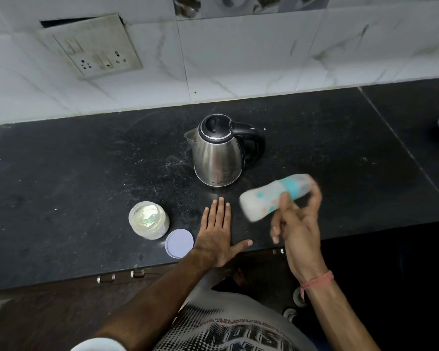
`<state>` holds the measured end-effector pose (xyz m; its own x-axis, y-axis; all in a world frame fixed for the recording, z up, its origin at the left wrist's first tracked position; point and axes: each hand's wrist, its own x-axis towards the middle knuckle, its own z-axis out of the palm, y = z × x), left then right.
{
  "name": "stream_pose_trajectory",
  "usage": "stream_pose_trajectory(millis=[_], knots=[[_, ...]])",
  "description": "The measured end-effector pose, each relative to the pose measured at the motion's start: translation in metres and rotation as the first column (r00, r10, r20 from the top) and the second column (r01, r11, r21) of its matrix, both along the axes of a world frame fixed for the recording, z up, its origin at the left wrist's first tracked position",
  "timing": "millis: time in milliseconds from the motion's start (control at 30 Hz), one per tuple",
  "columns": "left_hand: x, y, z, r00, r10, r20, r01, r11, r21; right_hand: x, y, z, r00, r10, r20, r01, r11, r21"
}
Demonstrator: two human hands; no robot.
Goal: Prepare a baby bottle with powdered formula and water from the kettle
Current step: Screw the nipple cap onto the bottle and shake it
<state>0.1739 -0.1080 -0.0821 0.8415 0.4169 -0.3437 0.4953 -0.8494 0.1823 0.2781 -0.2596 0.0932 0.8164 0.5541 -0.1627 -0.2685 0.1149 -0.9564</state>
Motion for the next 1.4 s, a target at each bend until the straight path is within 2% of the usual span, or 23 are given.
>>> stream_pose_trajectory(millis=[67,200,333,433,467,567,600,700,733,833,967,1100,1233,1333,1400], knots=[[-0.001,0.001,0.000,1.000,0.012,0.010,-0.011,1.000,-0.021,-0.010,-0.002,-0.005,0.992,0.120,0.030,-0.120,0.993,-0.016],[0.000,0.001,0.000,1.000,0.000,0.013,0.000,1.000,-0.012,-0.008,-0.004,-0.015,0.999,-0.008,-0.033,0.008,1.000,-0.003],[0.000,0.002,-0.002,1.000,0.010,-0.003,-0.010,1.000,-0.006,-0.020,-0.006,-0.020,0.996,0.087,-0.009,-0.087,0.996,-0.033],[0.000,0.002,-0.003,1.000,-0.001,0.009,0.002,1.000,-0.016,-0.009,-0.010,-0.027,0.995,-0.073,-0.070,0.073,0.997,-0.005],[-0.001,0.002,-0.004,1.000,-0.002,0.011,0.002,1.000,-0.020,-0.006,-0.011,-0.029,0.994,-0.080,-0.077,0.078,0.997,-0.023],[-0.001,0.003,-0.005,1.000,-0.021,-0.019,0.022,0.999,0.023,-0.016,-0.020,-0.028,0.998,0.065,-0.018,-0.066,0.995,-0.076],[-0.001,0.004,-0.004,0.999,-0.026,-0.034,0.027,0.999,0.034,-0.018,-0.023,-0.027,0.998,0.069,-0.006,-0.069,0.996,-0.063],[0.000,0.003,-0.002,1.000,-0.005,0.001,0.005,1.000,-0.010,-0.004,-0.022,-0.025,0.995,-0.079,-0.057,0.077,0.996,-0.045],[0.000,0.003,0.000,1.000,-0.003,0.004,0.003,1.000,-0.019,0.000,-0.020,-0.023,0.995,-0.084,-0.059,0.081,0.995,-0.056],[-0.001,0.002,0.002,1.000,-0.007,-0.021,0.007,1.000,-0.010,-0.004,-0.019,-0.017,0.999,0.041,0.019,-0.040,0.998,-0.050],[0.000,0.002,0.002,1.000,-0.002,-0.002,0.002,1.000,-0.013,0.011,-0.016,-0.017,0.993,-0.113,-0.041,0.112,0.994,-0.016],[-0.001,0.002,0.000,1.000,0.004,0.004,-0.004,1.000,-0.015,-0.001,-0.012,-0.020,0.998,0.066,0.002,-0.066,0.997,-0.048],[0.000,0.001,-0.001,1.000,0.006,0.017,-0.006,1.000,-0.008,0.002,-0.006,-0.020,0.998,-0.025,-0.052,0.024,1.000,-0.018],[-0.002,0.002,-0.001,1.000,-0.005,0.013,0.006,1.000,-0.022,-0.007,-0.006,-0.016,0.998,0.065,0.023,-0.064,0.997,-0.038],[-0.001,0.003,-0.001,1.000,-0.006,0.028,0.006,1.000,0.001,-0.003,-0.004,-0.017,0.999,-0.045,0.000,0.045,0.999,-0.012]])
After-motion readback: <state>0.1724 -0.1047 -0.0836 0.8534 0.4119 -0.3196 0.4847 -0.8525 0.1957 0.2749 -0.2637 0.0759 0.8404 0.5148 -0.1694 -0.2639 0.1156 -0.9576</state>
